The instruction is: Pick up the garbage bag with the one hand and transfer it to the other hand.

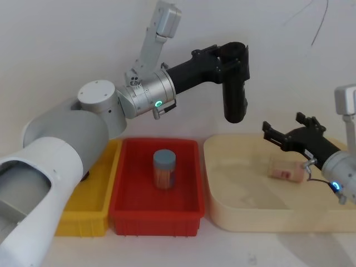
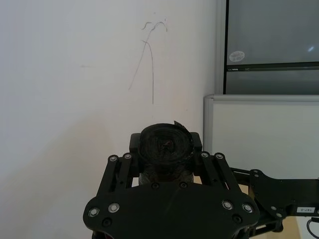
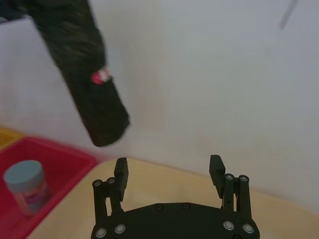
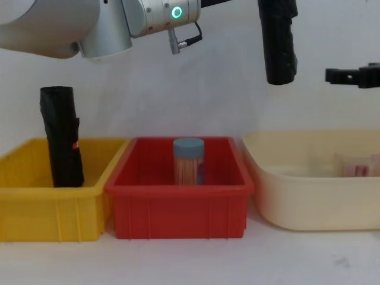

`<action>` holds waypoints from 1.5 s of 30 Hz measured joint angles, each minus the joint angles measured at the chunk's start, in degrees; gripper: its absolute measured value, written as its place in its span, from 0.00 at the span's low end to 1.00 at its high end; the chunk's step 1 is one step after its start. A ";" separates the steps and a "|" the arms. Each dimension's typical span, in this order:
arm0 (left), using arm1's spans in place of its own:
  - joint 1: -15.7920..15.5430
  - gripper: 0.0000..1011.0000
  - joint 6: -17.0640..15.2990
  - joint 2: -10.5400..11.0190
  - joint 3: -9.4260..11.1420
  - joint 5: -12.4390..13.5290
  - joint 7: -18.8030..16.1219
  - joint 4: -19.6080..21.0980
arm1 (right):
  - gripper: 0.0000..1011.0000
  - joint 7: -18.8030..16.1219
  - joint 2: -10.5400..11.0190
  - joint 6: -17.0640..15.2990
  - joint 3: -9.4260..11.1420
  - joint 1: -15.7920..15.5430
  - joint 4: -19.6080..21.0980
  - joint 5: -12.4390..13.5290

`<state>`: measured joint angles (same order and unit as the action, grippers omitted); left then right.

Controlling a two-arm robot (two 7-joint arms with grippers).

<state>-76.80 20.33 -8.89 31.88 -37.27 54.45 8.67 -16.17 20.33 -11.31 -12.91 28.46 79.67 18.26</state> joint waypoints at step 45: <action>-1.22 0.54 0.85 -0.98 0.64 -0.60 0.98 -2.93 | 0.99 -5.46 -4.39 3.60 -5.91 10.79 -10.13 -6.37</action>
<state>-78.02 21.18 -9.87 32.52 -37.87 55.43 5.74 -21.63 15.94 -7.71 -18.82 39.25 69.55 11.89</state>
